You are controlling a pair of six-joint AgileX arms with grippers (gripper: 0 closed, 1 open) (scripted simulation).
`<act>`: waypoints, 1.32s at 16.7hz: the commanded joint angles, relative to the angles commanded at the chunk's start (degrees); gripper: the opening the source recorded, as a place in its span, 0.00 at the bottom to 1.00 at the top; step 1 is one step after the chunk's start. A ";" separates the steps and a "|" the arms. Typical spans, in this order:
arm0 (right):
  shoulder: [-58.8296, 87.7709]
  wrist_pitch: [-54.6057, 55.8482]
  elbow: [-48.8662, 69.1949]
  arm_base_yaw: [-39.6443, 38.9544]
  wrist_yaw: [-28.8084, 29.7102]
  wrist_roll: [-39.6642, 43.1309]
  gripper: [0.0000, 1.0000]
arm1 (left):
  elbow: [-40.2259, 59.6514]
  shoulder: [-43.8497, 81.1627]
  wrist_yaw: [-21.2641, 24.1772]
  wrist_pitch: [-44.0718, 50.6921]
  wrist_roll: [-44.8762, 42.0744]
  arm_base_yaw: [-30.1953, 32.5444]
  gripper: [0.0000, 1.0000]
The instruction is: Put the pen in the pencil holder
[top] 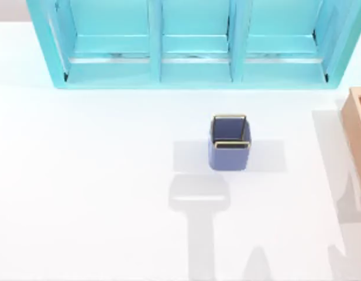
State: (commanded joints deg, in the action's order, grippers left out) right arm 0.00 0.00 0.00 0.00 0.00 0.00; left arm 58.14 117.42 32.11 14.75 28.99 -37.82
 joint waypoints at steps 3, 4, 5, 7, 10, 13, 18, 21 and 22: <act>0.00 0.00 0.00 0.00 0.00 0.00 1.00 | 0.00 0.00 0.00 0.00 0.00 0.00 0.70; 0.00 0.00 0.00 0.00 0.00 0.00 1.00 | 0.00 0.00 0.00 0.00 0.00 0.00 0.62; 0.00 0.00 0.00 0.00 0.00 0.00 1.00 | 0.00 0.00 0.00 0.00 0.00 0.00 0.55; 0.00 0.00 0.00 0.00 0.00 0.00 1.00 | 0.00 0.00 0.00 0.00 0.00 0.00 0.40; 0.00 0.00 0.00 0.00 0.00 0.00 1.00 | 0.00 0.00 0.00 0.00 0.00 0.00 0.17; 0.00 0.00 0.00 0.00 0.00 0.00 1.00 | 0.00 0.00 0.00 0.00 0.00 0.00 0.00; 0.00 0.00 0.00 0.00 0.00 0.00 1.00 | 0.00 0.00 0.00 0.00 0.00 0.00 0.00; 0.00 0.00 0.00 0.00 0.00 0.00 1.00 | 0.85 -4.79 -0.91 4.38 -1.63 -2.74 0.00; 0.00 0.00 0.00 0.00 0.00 0.00 1.00 | 0.88 -4.86 -0.90 4.51 -1.70 -2.85 0.00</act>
State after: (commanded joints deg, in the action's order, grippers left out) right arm 0.00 0.00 0.00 0.00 0.00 0.00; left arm 59.02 112.56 31.21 19.26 27.29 -40.67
